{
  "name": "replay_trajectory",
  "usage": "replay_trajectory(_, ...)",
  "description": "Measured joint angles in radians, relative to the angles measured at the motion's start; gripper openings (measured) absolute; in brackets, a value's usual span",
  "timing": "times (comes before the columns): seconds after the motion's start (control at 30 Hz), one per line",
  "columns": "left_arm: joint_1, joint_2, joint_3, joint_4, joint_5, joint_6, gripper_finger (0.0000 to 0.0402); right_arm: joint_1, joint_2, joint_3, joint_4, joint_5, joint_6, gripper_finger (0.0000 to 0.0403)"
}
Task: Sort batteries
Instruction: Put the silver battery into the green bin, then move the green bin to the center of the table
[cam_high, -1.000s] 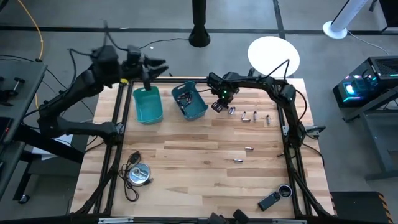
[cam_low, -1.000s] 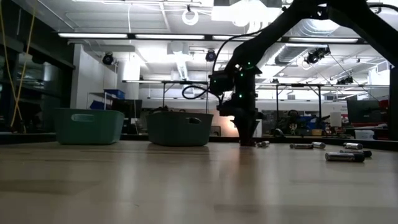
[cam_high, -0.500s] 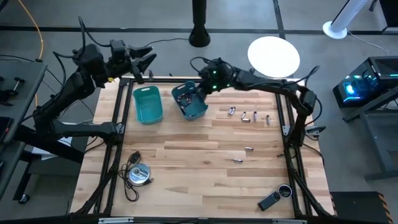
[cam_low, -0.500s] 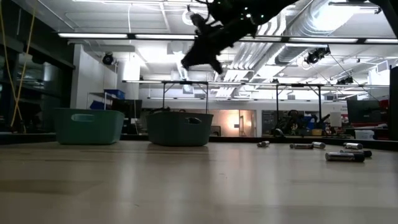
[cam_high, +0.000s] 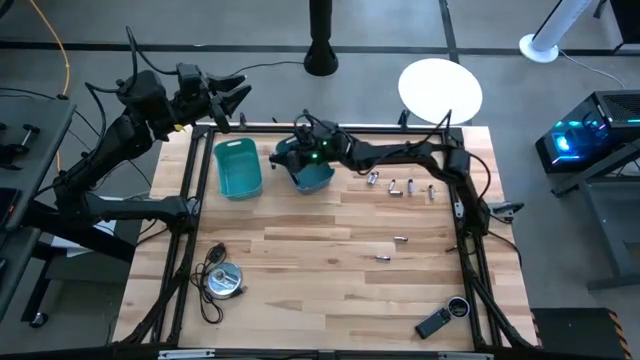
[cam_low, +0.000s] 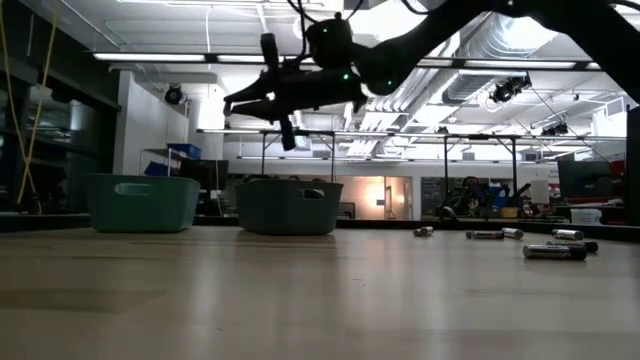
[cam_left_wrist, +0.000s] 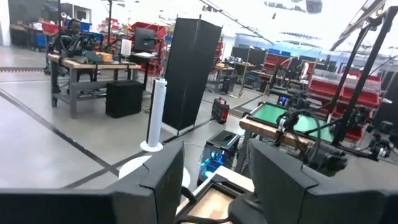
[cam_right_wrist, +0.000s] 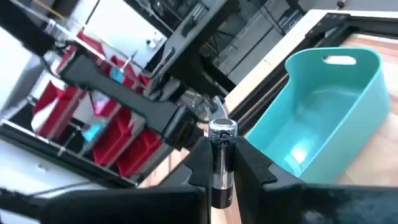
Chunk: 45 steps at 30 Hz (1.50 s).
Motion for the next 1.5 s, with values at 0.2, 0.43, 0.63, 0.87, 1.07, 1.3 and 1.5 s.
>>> replay_trajectory(0.2,0.0,0.0,0.0,0.001,0.001,-0.015,0.017,0.021,0.117,0.14,-0.032,-0.009,0.01,0.002)
replay_trajectory(0.43,-0.001,0.0,0.0,0.0,0.003,-0.041,0.017,0.039,0.358,0.626,-0.322,-0.042,-0.109,0.002)
replay_trajectory(0.63,-0.001,-0.004,0.0,0.0,0.005,-0.04,0.017,0.024,0.477,0.756,-0.374,-0.046,-0.069,0.0033)
replay_trajectory(0.87,-0.001,-0.003,0.0,-0.009,0.005,-0.022,0.017,-0.007,0.477,0.744,-0.414,-0.151,-0.036,0.0172)
replay_trajectory(1.07,0.004,-0.006,0.001,-0.139,-0.006,0.007,0.017,-0.062,0.437,0.787,-0.431,-0.304,-0.059,0.0234)
replay_trajectory(1.3,0.002,-0.022,-0.003,-0.359,-0.038,-0.057,0.017,-0.199,0.261,0.781,-0.874,-0.12,-0.42,0.0216)
replay_trajectory(1.5,-0.019,-0.027,-0.175,-0.499,-0.17,-0.191,0.0164,-0.317,0.109,0.779,-1.198,0.011,-0.662,0.0154)
